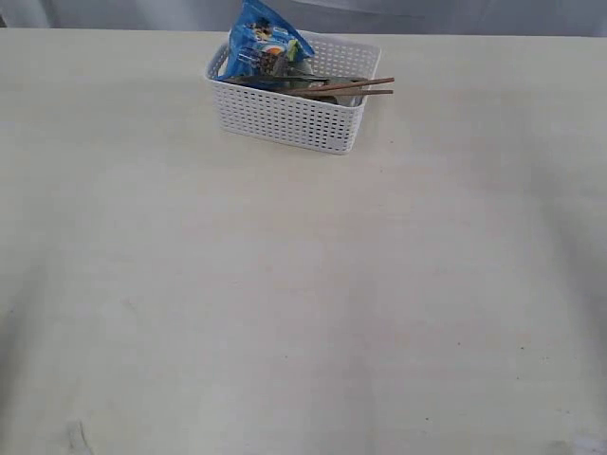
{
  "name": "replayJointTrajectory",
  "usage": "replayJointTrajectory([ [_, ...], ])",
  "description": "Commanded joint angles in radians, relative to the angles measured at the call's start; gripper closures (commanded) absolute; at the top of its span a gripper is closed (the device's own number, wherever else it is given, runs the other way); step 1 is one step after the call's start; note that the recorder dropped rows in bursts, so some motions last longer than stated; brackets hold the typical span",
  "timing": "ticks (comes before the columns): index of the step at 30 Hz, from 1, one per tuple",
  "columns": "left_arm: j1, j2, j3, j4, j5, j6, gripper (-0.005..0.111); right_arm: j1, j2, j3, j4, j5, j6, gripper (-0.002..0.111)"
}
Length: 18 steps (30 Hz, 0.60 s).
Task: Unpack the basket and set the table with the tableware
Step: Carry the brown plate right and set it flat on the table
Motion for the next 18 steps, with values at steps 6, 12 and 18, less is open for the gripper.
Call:
replayJointTrajectory([
  [6,-0.007,-0.002,0.003,-0.006,-0.003,-0.003,0.107,-0.274,-0.047,-0.003,0.463,0.310,0.064,0.109],
  [12,-0.007,-0.002,0.003,-0.006,-0.003,-0.003,0.107,-0.402,-0.089,0.124,0.593,0.310,0.086,0.109],
  [18,-0.007,-0.002,0.003,-0.006,-0.003,-0.003,0.107,-0.508,-0.134,0.337,0.603,0.310,0.133,0.109],
])
